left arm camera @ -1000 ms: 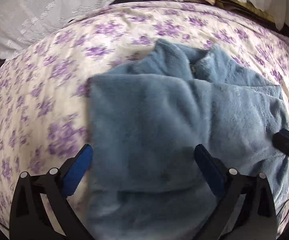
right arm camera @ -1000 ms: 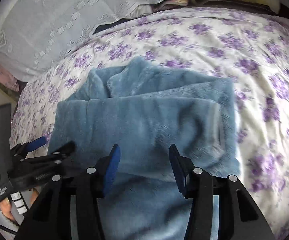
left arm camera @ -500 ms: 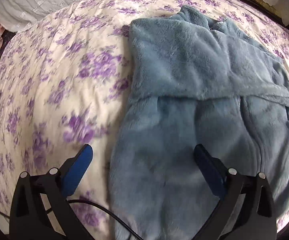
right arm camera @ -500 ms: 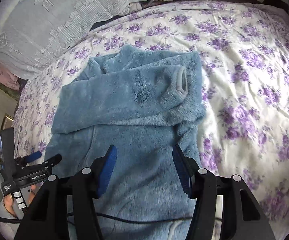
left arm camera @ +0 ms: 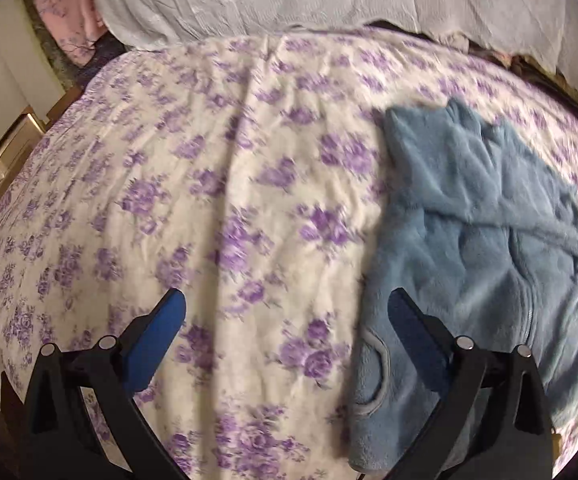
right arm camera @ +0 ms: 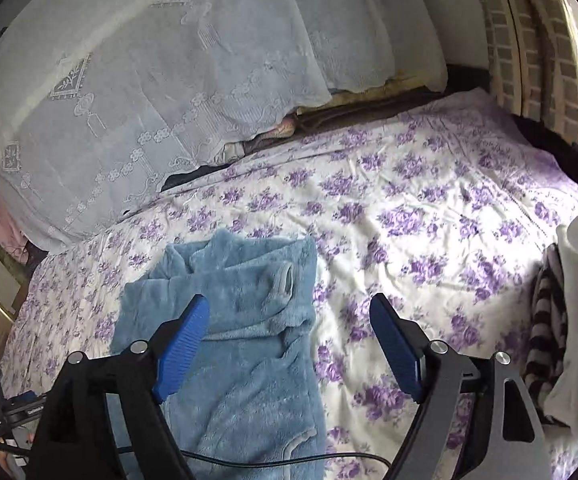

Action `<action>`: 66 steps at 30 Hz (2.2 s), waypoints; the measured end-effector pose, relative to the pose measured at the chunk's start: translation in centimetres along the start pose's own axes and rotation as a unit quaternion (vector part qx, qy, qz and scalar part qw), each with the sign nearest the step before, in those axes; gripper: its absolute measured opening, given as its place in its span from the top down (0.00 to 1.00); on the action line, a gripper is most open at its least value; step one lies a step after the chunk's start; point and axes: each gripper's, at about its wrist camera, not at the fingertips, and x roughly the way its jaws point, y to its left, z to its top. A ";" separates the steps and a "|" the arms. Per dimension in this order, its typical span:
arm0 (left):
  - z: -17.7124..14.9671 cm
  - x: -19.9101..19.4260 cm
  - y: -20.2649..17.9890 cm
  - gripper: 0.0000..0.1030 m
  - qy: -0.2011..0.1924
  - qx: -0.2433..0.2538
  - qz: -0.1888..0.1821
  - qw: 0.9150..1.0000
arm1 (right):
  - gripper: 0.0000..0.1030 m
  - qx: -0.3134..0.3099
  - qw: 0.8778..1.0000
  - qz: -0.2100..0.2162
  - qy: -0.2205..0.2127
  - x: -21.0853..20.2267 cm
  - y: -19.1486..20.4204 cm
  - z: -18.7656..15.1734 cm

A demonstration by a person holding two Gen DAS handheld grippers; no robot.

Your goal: Fold small clothes

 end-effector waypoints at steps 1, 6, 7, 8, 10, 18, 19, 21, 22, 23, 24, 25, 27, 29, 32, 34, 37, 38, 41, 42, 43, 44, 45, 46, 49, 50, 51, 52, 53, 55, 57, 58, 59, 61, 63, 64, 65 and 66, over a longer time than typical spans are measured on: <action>0.2 -0.4 0.4 0.04 -0.003 -0.002 0.003 1.000 | 0.17 -0.001 1.000 0.001 -0.003 -0.1 -0.1 0.2; -0.5 -1.6 1.7 0.04 -0.011 0.003 0.020 1.000 | 0.15 0.003 0.999 -0.029 -0.015 -1.2 -2.2 -0.4; -0.9 -1.6 2.0 0.04 -0.007 0.001 0.019 1.000 | 0.15 0.002 1.000 -0.028 -0.013 -0.9 -2.6 -0.6; -1.3 -1.4 2.3 0.04 0.000 0.002 0.018 1.000 | 0.15 -0.002 1.000 -0.027 -0.005 -0.4 -2.9 -0.8; -2.3 -0.2 2.3 0.04 0.025 0.009 0.024 0.999 | 0.15 -0.023 0.999 -0.041 -0.001 0.9 -3.2 -1.2; -6.0 1.9 -1.7 0.04 0.082 0.059 0.003 0.995 | 0.15 -0.096 0.993 -0.060 0.024 9.1 -2.4 -3.9; -6.2 1.7 -2.4 0.04 0.079 0.070 0.004 0.994 | 0.15 -0.101 0.993 -0.059 0.030 9.9 -2.2 -4.1; -6.1 1.2 -3.2 0.04 0.070 0.081 0.008 0.994 | 0.15 -0.109 0.992 -0.054 0.046 11.6 -1.9 -4.6; -6.0 1.0 -3.4 0.04 0.063 0.080 0.009 0.995 | 0.15 -0.110 0.991 -0.050 0.055 12.3 -1.8 -4.7; -5.8 1.0 -3.5 0.04 0.061 0.077 0.010 0.995 | 0.15 -0.109 0.991 -0.046 0.061 12.6 -1.6 -4.9; -5.5 1.3 -3.5 0.04 0.063 0.070 0.010 0.996 | 0.15 -0.108 0.991 -0.040 0.065 12.9 -1.5 -4.9; -5.4 1.7 -3.5 0.04 0.071 0.064 0.011 0.995 | 0.15 -0.106 0.992 -0.035 0.066 12.8 -1.4 -5.0; -5.6 2.9 -3.1 0.04 0.090 0.055 0.006 0.994 | 0.15 -0.102 0.993 -0.031 0.058 11.9 -1.4 -4.8; -6.3 3.9 -3.0 0.04 0.096 0.055 0.012 0.994 | 0.15 -0.089 0.995 -0.019 0.046 9.8 -1.6 -4.5; -7.5 4.7 -2.9 0.04 0.090 0.055 0.016 0.994 | 0.15 -0.052 0.998 0.017 0.045 6.2 -2.3 -4.8; -7.7 4.8 -2.9 0.04 0.084 0.050 0.011 0.995 | 0.15 -0.036 0.998 0.031 0.048 3.8 -2.6 -5.7; -7.2 5.6 -2.5 0.04 0.092 0.030 -0.018 0.995 | 0.14 -0.013 0.995 0.050 0.089 1.4 -2.6 -7.7; -7.1 5.8 -2.4 0.04 0.091 0.026 -0.022 0.995 | 0.14 -0.003 0.993 0.052 0.105 0.8 -2.7 -8.6; -6.9 6.5 -2.3 0.04 0.086 0.024 -0.032 0.996 | 0.14 0.025 0.987 0.052 0.149 -0.2 -2.7 -11.2; -6.8 6.5 -2.3 0.04 0.082 0.029 -0.033 0.996 | 0.14 0.027 0.985 0.046 0.162 -0.4 -2.6 -12.0; -6.7 6.5 -2.3 0.04 0.081 0.035 -0.036 0.995 | 0.14 0.026 0.984 0.039 0.172 -0.6 -2.5 -12.8; -6.5 6.6 -2.2 0.04 0.082 0.037 -0.039 0.995 | 0.14 0.024 0.983 0.031 0.181 -0.8 -2.3 -13.5; -6.4 6.6 -2.0 0.04 0.083 0.039 -0.043 0.995 | 0.14 0.024 0.981 0.025 0.189 -1.0 -2.2 -14.1; -6.3 6.7 -1.8 0.04 0.086 0.039 -0.050 0.994 | 0.14 0.026 0.980 0.021 0.195 -1.0 -2.2 -14.6; -5.7 6.8 -0.9 0.04 0.096 0.031 -0.070 0.992 | 0.14 0.039 0.978 0.016 0.204 -1.1 -2.4 -15.6; -5.4 6.7 -0.2 0.04 0.100 0.012 -0.080 0.992 | 0.14 0.041 0.978 0.019 0.205 -1.0 -2.5 -15.6; -5.2 6.5 0.4 0.04 0.102 -0.007 -0.086 0.991 | 0.14 0.044 0.978 0.024 0.204 -0.8 -2.7 -15.6; -4.8 6.2 1.4 0.04 0.102 -0.037 -0.092 0.990 | 0.14 0.046 0.977 0.032 0.205 -0.4 -2.8 -15.4; -4.4 5.9 2.3 0.05 0.100 -0.060 -0.093 0.989 | 0.14 0.048 0.976 0.041 0.207 0.2 -3.0 -15.0; -3.9 5.0 3.9 0.06 0.102 -0.093 -0.091 0.986 | 0.14 0.046 0.972 0.067 0.222 1.5 -3.1 -14.4; -3.8 4.0 4.8 0.06 0.107 -0.101 -0.100 0.984 | 0.14 0.039 0.963 0.094 0.249 3.0 -3.0 -14.2; -3.8 3.0 5.1 0.06 0.104 -0.093 -0.094 0.986 | 0.14 0.032 0.960 0.102 0.258 3.5 -2.9 -14.1; -4.0 2.3 4.9 0.06 0.103 -0.079 -0.092 0.987 | 0.13 0.021 0.958 0.111 0.264 3.8 -2.8 -14.0; -5.0 1.1 3.7 0.05 0.110 -0.039 -0.089 0.989 | 0.13 0.001 0.953 0.129 0.275 4.4 -2.7 -13.8; -6.6 0.9 2.1 0.05 0.129 -0.017 -0.090 0.987 | 0.13 -0.012 0.947 0.146 0.287 4.7 -2.7 -13.6; -7.2 1.1 1.4 0.05 0.138 -0.011 -0.095 0.986 | 0.13 -0.016 0.944 0.153 0.292 4.8 -2.7 -13.5; -7.8 1.5 0.7 0.05 0.146 -0.005 -0.101 0.984 | 0.13 -0.019 0.940 0.165 0.297 4.7 -2.7 -13.5; -8.3 2.1 -0.2 0.05 0.152 0.003 -0.103 0.983 | 0.13 -0.021 0.938 0.172 0.300 4.7 -2.7 -13.5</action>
